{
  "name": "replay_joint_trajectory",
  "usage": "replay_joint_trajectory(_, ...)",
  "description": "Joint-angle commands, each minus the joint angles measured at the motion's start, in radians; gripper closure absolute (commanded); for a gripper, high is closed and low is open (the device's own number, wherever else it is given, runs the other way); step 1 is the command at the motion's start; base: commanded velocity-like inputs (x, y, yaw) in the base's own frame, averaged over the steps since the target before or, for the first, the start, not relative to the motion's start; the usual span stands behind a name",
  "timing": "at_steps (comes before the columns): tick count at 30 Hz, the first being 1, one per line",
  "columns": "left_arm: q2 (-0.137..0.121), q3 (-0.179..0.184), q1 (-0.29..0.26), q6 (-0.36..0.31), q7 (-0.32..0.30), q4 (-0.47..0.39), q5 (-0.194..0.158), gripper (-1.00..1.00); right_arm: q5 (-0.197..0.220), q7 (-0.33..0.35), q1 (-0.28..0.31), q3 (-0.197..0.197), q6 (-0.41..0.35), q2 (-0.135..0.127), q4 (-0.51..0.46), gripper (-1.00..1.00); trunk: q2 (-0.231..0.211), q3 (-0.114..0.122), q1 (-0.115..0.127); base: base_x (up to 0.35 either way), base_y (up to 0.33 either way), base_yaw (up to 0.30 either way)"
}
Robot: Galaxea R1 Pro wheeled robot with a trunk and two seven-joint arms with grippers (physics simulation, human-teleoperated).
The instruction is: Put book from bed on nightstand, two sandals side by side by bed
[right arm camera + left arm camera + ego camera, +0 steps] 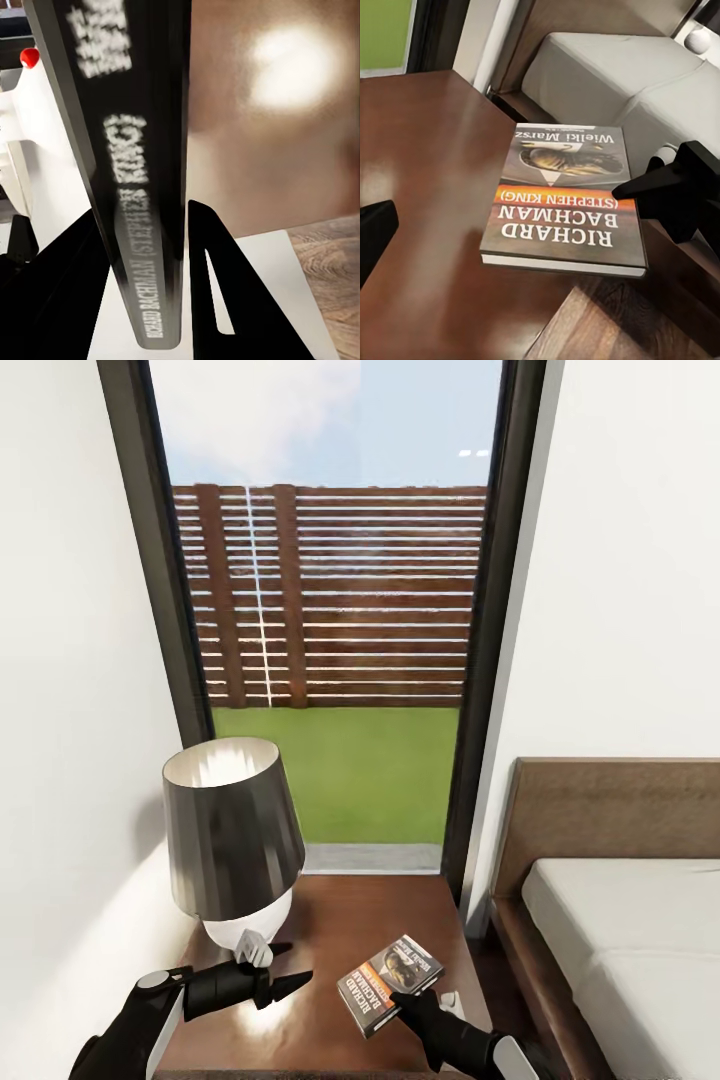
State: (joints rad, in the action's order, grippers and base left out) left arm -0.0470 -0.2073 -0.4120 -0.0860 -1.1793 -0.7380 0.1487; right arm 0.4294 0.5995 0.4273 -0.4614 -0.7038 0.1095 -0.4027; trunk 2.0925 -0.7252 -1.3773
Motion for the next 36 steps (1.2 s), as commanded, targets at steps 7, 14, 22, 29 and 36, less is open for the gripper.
replay_joint_trajectory(7, 0.001, -0.004, -0.001, -0.009, -0.007, -0.001, 0.006, -1.0, 0.0, 0.001, 0.001, -0.007, -0.006, 0.001, -0.001, 1.0, 0.001, -0.001, 0.0, 0.0, 0.0, 0.0)
replay_joint_trajectory(14, 0.001, -0.004, -0.001, -0.009, -0.007, -0.001, 0.006, -1.0, 0.0, 0.002, 0.001, -0.007, -0.006, 0.001, -0.001, 1.0, 0.05, -0.023, -0.027, 0.0, 0.0, 0.0)
replay_joint_trajectory(22, 0.001, -0.004, -0.001, -0.009, -0.007, -0.001, 0.006, -1.0, 0.0, 0.001, 0.001, -0.007, -0.006, 0.001, -0.001, 1.0, 0.064, -0.029, -0.034, 0.0, 0.0, 0.0)
replay_joint_trajectory(29, -0.001, -0.004, -0.001, -0.009, -0.007, -0.001, 0.005, -1.0, 0.0, 0.001, 0.001, -0.007, -0.006, 0.001, -0.001, 1.0, 0.064, -0.029, -0.034, 0.103, 0.0, 0.0)
replay_joint_trajectory(36, -0.001, -0.004, -0.001, -0.009, -0.007, -0.001, 0.006, -1.0, 0.0, 0.001, 0.001, -0.007, -0.006, 0.001, -0.001, 1.0, 0.064, -0.029, -0.034, 0.03, 0.0, 0.0)
